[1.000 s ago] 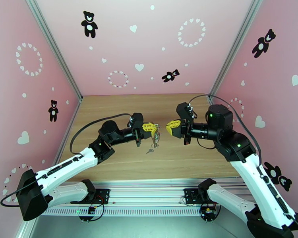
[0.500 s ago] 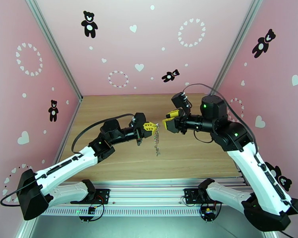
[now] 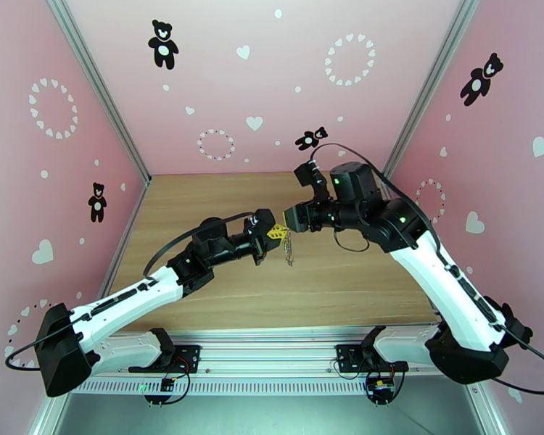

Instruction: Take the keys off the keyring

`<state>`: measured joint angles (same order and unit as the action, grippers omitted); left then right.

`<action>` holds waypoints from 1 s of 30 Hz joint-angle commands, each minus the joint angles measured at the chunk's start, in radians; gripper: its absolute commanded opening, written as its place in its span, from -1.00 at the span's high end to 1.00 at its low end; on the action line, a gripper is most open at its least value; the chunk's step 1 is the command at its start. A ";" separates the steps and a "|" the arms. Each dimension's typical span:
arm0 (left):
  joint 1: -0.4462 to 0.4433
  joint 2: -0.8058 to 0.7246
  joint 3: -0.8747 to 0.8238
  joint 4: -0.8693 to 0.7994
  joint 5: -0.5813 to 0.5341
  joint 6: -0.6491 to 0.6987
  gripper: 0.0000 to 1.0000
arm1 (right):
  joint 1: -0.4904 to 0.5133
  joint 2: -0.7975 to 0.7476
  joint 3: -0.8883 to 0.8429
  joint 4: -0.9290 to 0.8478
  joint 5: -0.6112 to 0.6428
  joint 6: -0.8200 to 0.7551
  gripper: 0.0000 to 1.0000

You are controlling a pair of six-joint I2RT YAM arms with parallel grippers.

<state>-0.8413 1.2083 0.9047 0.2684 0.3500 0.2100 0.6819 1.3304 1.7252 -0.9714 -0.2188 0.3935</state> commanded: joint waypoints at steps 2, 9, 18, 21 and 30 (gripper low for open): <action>-0.007 0.007 0.015 0.038 -0.034 0.019 1.00 | 0.022 0.042 0.066 -0.094 0.062 0.005 0.02; -0.011 0.020 0.017 0.041 -0.049 0.024 1.00 | 0.050 0.081 0.096 -0.137 0.073 -0.002 0.07; -0.011 0.028 0.021 0.048 -0.047 0.026 1.00 | 0.056 0.113 0.097 -0.155 0.103 -0.022 0.14; -0.012 0.031 0.024 0.043 -0.046 0.025 1.00 | 0.057 0.119 0.097 -0.151 0.106 -0.024 0.20; -0.012 0.028 0.020 0.053 -0.048 0.023 1.00 | 0.057 0.124 0.091 -0.166 0.148 -0.035 0.44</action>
<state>-0.8448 1.2392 0.9047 0.2733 0.3058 0.2180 0.7330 1.4437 1.7954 -1.1103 -0.0944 0.3637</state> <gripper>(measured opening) 0.043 0.285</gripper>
